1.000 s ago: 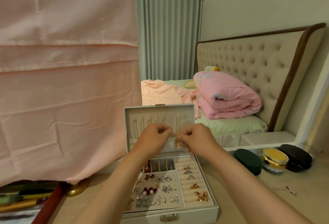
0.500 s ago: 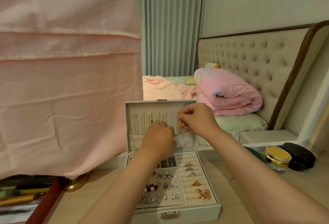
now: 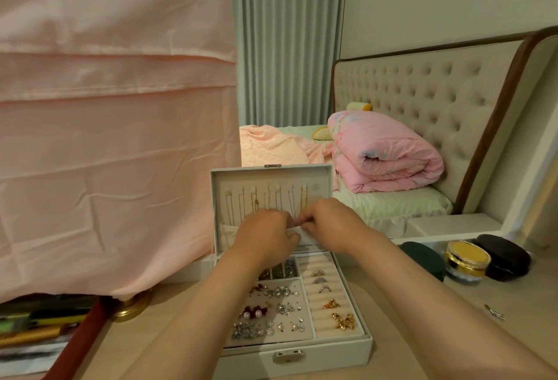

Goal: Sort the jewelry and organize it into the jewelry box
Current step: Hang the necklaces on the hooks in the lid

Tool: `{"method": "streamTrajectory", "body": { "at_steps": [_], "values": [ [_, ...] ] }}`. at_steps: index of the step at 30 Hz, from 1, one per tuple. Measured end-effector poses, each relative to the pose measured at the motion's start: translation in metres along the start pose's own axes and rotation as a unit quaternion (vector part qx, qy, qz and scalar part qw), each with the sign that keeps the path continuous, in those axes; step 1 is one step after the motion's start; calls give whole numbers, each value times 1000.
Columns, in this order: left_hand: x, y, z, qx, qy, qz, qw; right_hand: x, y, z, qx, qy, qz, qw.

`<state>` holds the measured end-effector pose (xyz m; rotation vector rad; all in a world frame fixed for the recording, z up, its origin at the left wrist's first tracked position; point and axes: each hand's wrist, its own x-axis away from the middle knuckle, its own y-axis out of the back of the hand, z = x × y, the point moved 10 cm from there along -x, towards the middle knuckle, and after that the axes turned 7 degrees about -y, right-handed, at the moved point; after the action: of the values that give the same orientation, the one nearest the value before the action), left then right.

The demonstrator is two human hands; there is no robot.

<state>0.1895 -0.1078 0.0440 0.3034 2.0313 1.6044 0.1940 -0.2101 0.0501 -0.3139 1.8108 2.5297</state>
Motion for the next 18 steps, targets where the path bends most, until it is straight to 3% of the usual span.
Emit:
{"method": "streamTrajectory", "body": {
  "at_steps": [4,9,13,18],
  "values": [
    [2,1,0,3,13,11,1000,2,-2,-6,-12,-9,17,1000],
    [6,1,-2,3,16,22,1000,-4,21,6,7,10,-50,999],
    [7,-1,0,15,20,27,999,-5,3,15,87,34,19,995],
    [7,-1,1,17,13,27,999,-6,9,10,20,17,-11,1000]
  ]
}}
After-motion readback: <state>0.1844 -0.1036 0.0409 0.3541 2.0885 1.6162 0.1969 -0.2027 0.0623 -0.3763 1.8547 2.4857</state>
